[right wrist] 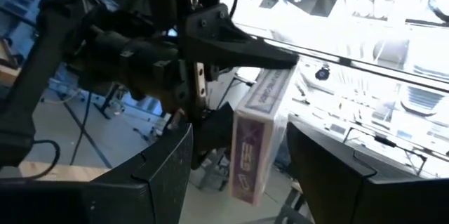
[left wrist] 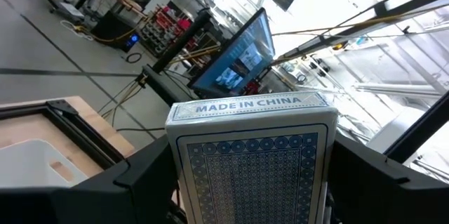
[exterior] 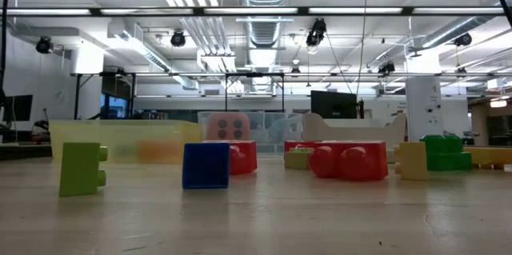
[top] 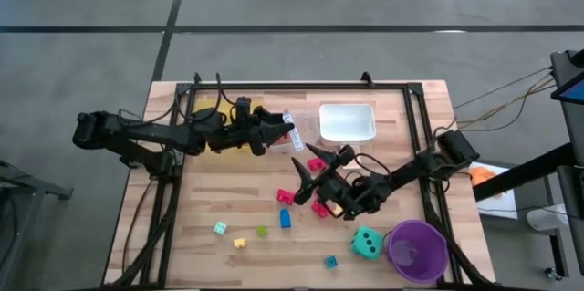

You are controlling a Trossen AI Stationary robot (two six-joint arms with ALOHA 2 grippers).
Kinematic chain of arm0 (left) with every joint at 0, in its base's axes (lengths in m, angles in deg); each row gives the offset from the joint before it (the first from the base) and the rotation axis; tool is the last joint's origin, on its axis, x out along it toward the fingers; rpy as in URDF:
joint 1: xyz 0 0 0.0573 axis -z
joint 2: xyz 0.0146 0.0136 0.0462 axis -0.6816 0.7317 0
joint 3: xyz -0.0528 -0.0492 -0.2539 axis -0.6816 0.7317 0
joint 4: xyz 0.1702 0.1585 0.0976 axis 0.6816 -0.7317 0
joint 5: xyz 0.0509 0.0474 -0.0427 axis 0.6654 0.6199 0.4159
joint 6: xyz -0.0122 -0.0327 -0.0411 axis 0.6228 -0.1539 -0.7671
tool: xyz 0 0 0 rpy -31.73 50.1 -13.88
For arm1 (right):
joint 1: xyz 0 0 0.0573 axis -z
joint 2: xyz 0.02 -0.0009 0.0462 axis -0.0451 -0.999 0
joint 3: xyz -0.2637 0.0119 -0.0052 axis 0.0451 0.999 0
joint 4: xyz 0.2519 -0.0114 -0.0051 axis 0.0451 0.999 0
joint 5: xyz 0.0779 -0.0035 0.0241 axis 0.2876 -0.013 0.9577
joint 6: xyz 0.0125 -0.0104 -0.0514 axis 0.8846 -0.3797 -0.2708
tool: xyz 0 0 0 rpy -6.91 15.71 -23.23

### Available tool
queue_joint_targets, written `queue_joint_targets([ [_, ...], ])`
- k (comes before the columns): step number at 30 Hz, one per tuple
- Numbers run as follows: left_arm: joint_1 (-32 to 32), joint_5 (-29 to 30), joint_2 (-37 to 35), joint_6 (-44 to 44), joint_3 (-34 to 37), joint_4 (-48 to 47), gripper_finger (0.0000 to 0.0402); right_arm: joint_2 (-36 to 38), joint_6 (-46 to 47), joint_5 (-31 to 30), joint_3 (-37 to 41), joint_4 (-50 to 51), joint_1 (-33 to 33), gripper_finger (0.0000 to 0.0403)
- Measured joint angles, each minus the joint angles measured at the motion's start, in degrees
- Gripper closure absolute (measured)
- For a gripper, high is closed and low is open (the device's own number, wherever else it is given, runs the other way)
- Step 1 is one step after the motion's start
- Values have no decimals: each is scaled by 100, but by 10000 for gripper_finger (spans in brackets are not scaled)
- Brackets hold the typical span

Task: Pick & Place Toys
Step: Put the blue deck of cards into the white bin

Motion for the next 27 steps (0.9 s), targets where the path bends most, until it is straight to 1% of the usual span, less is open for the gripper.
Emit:
queue_joint_targets([
  [6,0,-41,0,-19,0,106,111,0,-90,-11,-105,-34,137,173],
  [9,11,-66,0,-22,0,107,111,0,-94,97,-134,-32,209,173],
  [12,11,-155,0,-22,0,116,111,0,-113,95,-206,-27,292,181],
  [14,11,-177,0,-21,0,129,111,0,-94,110,-209,-20,356,197],
  [16,9,-197,0,-22,0,133,111,0,-74,110,-202,5,390,221],
  [23,9,-264,-9,-23,0,167,111,4,-74,84,-194,61,389,336],
  [27,4,-355,-13,-22,0,170,111,30,-179,47,-196,95,388,341],
])
